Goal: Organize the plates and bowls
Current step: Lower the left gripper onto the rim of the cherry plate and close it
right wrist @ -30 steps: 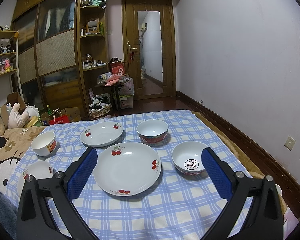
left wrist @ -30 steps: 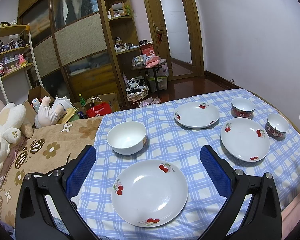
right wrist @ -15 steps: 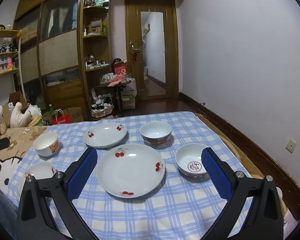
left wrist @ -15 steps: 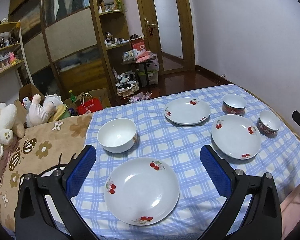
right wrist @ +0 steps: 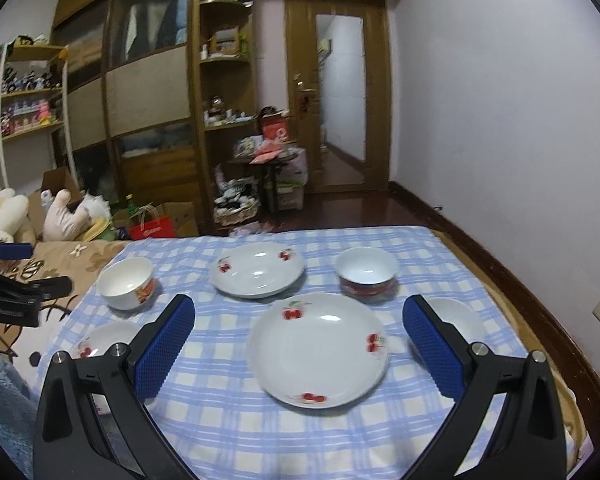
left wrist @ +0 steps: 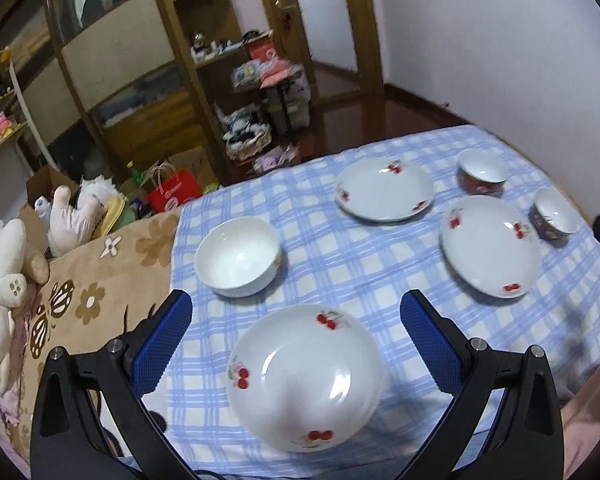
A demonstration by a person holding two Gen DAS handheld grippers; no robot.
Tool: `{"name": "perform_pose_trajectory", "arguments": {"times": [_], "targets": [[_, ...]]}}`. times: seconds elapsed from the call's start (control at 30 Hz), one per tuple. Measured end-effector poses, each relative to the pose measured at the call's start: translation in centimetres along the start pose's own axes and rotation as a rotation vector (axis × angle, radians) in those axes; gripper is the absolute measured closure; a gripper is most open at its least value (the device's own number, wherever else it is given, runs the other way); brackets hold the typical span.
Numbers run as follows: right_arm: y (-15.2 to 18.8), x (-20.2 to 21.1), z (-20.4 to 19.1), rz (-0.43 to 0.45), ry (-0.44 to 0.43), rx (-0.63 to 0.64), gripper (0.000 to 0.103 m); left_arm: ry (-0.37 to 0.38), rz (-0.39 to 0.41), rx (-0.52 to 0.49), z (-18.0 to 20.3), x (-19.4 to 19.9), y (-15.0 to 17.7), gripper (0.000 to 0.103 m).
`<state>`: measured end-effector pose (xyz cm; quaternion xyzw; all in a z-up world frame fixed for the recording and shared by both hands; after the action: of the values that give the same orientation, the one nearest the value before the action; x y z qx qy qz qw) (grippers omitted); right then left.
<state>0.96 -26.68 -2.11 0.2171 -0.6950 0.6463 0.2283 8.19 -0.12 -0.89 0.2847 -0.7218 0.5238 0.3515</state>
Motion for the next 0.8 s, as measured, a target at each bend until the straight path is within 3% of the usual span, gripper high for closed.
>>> {"name": "perform_pose_trajectory", "arguments": {"times": [0.17, 0.23, 0.3, 0.53, 0.8], "targets": [[-0.5, -2.5, -3.5, -0.059, -0.04, 0.058, 0.0, 0.018, -0.086, 0.039, -2.7, -2.4, -0.6, 0.001], [-0.8, -3.5, -4.7, -0.071, -0.054, 0.079, 0.0, -0.071, -0.084, 0.058, -4.1, -3.1, -0.8, 0.001], [-1.1, -4.6, -6.0, -0.087, -0.063, 0.099, 0.0, -0.086, -0.097, 0.071, -5.4, -3.7, -1.0, 0.001], [-1.6, -8.6, -9.4, -0.169, -0.105, 0.119, 0.0, -0.025, -0.203, 0.13, -10.2, -7.7, -1.4, 0.001], [-0.1, -12.7, -13.2, -0.283, -0.157, 0.134, 0.0, 0.068, -0.358, 0.139, -11.1, -13.8, 1.2, 0.001]]}}
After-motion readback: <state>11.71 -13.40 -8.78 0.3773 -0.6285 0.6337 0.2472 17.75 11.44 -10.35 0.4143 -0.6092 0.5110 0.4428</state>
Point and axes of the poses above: each gripper's, at about its wrist camera, not at the fingertips, and x roughly against the way its jaws point, z to its right, y to its underside, the point moved 2 cm from there along -x, roughly the way its jaws point, and after that the axes turned 9 degrees about -z, right-handed, at the moved point
